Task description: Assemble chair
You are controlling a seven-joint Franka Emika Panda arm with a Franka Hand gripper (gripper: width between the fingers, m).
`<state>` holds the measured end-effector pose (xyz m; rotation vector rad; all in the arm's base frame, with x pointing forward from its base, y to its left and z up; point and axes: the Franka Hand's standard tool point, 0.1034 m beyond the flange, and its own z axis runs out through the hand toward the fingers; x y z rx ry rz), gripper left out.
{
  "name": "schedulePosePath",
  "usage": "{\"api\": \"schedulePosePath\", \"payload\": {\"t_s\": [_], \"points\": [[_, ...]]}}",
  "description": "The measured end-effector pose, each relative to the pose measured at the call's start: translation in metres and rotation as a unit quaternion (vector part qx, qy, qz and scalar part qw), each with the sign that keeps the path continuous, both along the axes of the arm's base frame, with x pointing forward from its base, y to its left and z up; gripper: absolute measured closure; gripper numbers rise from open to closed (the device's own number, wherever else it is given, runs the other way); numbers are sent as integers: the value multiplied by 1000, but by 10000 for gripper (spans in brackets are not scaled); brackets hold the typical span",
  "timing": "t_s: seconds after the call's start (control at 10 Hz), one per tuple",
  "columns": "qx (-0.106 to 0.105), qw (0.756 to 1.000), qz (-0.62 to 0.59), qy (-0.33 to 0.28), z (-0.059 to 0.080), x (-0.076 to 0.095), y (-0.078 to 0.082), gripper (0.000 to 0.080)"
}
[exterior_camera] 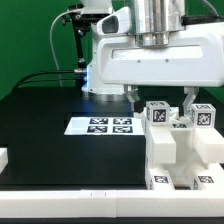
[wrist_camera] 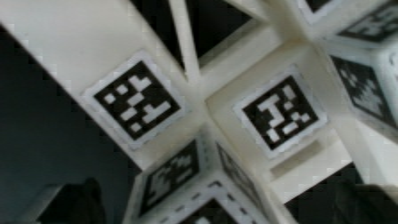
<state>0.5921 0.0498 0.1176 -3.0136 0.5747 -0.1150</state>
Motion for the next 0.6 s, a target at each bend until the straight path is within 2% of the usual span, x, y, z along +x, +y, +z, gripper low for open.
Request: {"api": "schedulePosePath", "payload": {"t_s": [0.1, 0.2, 0.4, 0.5, 0.6], "points": [[-6, 997, 77, -7, -1, 1, -3, 151], [-8, 996, 91, -8, -2, 1, -8, 151], [-7, 998, 68, -7, -2, 1, -8, 173], [-4, 999, 49, -6, -2, 1, -8, 368], [-1, 1000, 8, -3, -2, 1, -8, 368]]}}
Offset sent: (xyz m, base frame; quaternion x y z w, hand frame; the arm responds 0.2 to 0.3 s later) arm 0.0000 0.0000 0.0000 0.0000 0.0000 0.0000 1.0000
